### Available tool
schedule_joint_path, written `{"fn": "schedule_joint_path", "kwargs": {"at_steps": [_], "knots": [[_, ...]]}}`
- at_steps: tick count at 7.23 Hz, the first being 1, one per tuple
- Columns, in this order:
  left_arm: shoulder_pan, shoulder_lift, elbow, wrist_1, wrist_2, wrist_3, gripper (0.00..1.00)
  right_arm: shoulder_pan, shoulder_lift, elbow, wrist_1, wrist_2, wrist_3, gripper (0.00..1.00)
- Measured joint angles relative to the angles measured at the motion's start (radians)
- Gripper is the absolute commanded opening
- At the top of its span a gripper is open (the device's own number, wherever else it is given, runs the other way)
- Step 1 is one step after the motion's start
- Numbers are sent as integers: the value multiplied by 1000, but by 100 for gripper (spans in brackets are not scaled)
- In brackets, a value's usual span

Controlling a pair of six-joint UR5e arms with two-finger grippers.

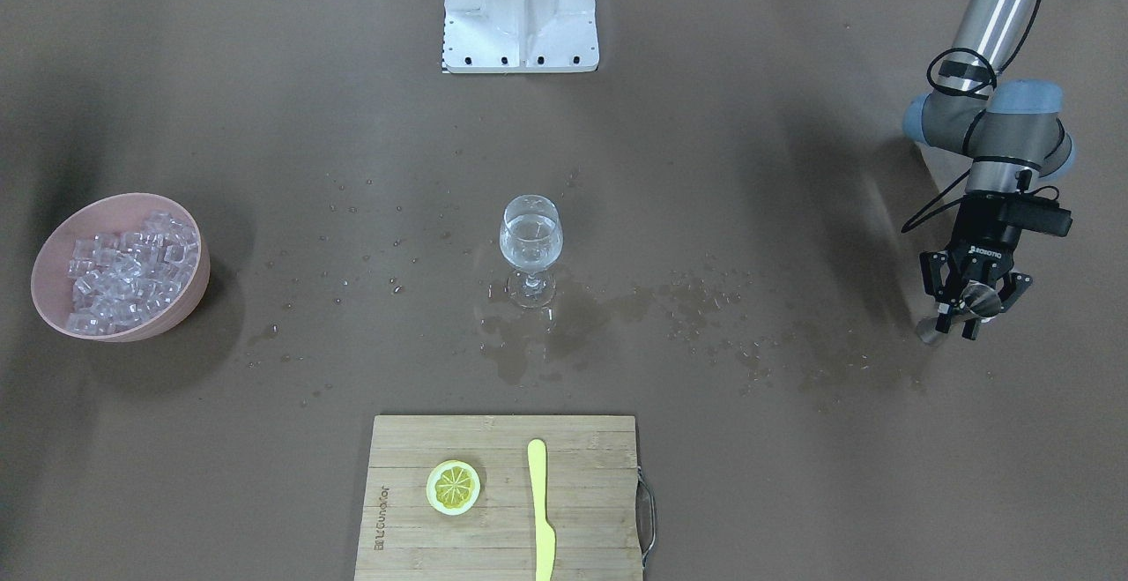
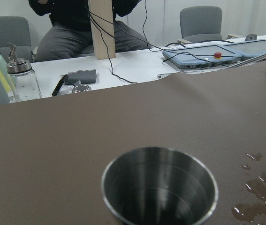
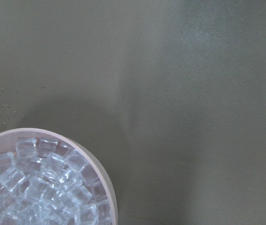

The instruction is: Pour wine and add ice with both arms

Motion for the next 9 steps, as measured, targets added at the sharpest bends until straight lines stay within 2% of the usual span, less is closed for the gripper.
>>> {"fn": "schedule_joint_path", "kwargs": {"at_steps": [5,9], "knots": [[-1,22,-17,-13,-4,1,98,-2,1,-1,0,-1,3,100],[-2,186,-144,-82,-5,-1,98,-3,0,5,0,0,7,100]]}}
